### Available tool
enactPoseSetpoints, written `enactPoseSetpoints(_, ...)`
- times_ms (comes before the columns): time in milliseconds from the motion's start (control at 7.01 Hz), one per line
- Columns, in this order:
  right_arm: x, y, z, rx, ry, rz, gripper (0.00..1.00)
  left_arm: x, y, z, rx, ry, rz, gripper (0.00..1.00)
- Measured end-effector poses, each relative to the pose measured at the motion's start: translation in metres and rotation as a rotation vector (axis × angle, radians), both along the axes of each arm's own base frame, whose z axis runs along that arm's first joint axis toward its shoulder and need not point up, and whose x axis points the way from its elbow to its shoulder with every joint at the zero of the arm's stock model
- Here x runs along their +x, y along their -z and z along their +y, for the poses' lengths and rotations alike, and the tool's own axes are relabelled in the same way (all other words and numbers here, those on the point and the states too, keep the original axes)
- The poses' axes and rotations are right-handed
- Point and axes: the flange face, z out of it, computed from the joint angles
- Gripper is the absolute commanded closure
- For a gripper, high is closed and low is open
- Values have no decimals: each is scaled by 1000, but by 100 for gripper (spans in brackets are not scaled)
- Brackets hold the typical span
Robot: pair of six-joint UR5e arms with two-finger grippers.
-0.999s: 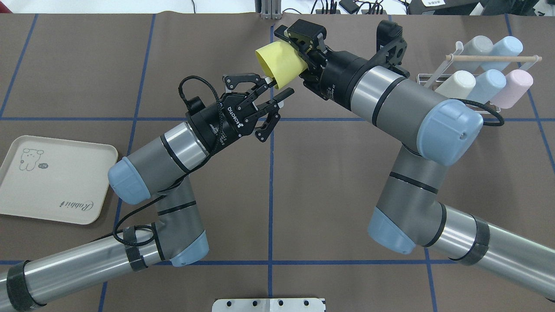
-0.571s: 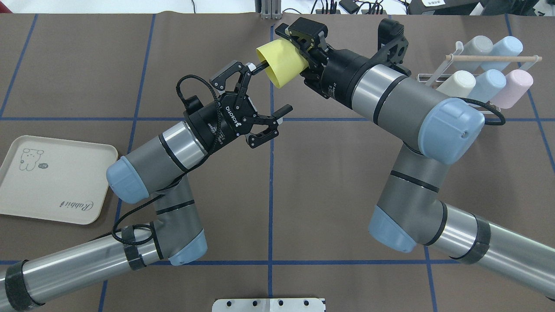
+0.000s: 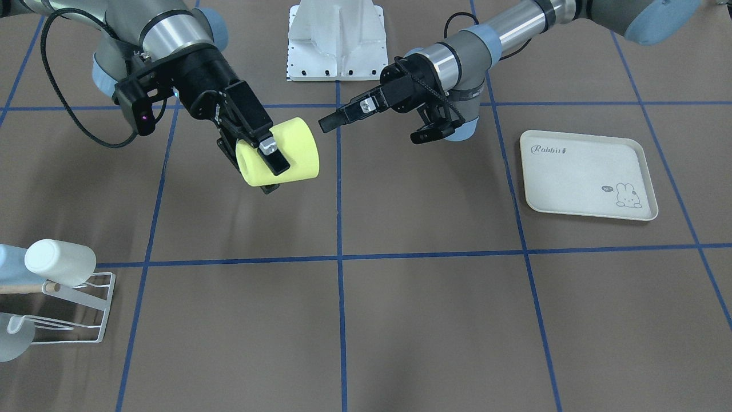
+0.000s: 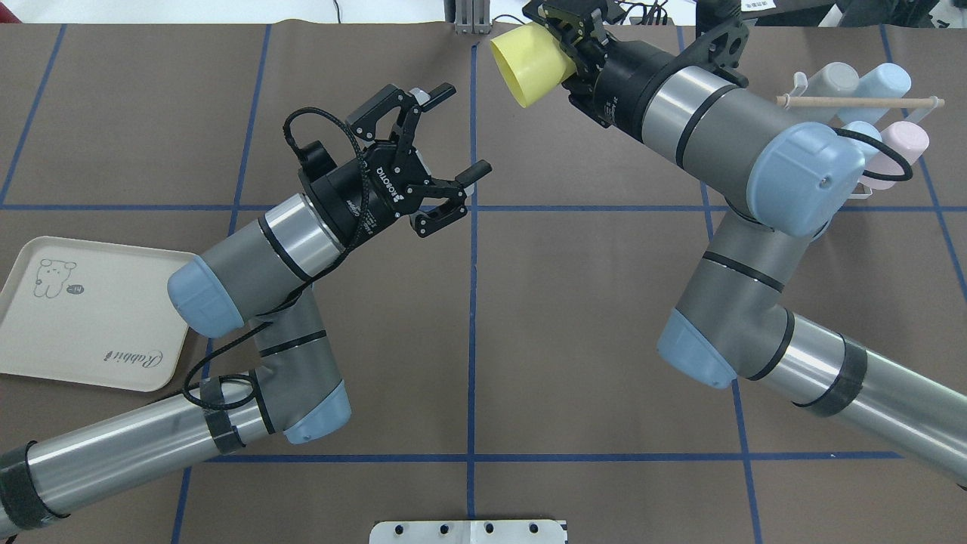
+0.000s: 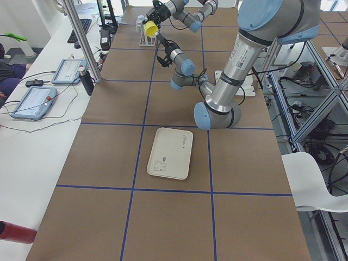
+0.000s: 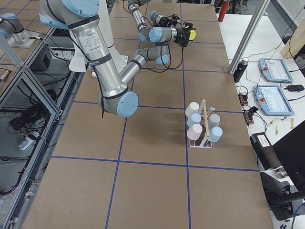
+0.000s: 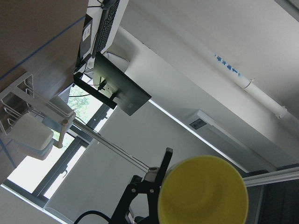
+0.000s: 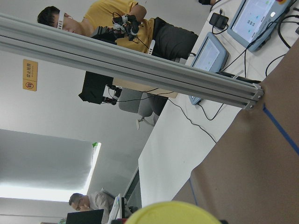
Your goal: Transfer IKEA cup to right arm and place on rack
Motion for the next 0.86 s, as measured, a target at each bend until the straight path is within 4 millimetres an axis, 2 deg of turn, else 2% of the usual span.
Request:
enactPoseSetpoints(285,12,-20,-28,2,-56,187,100,-29,-17,-26,65,18,-91,0)
enactPoseSetpoints(428,18,-31,-39,-4,-70,322,100,-45,-36,-38,120,38,-182,1)
enactPoseSetpoints(713,39,-64,-58,0,-94,590,100,-62,-93,-44,231,110,-428,1)
enactPoseSetpoints(856,58,-87,-70,15,-107,733,100,-68,-121,-40,285,148,-542,1)
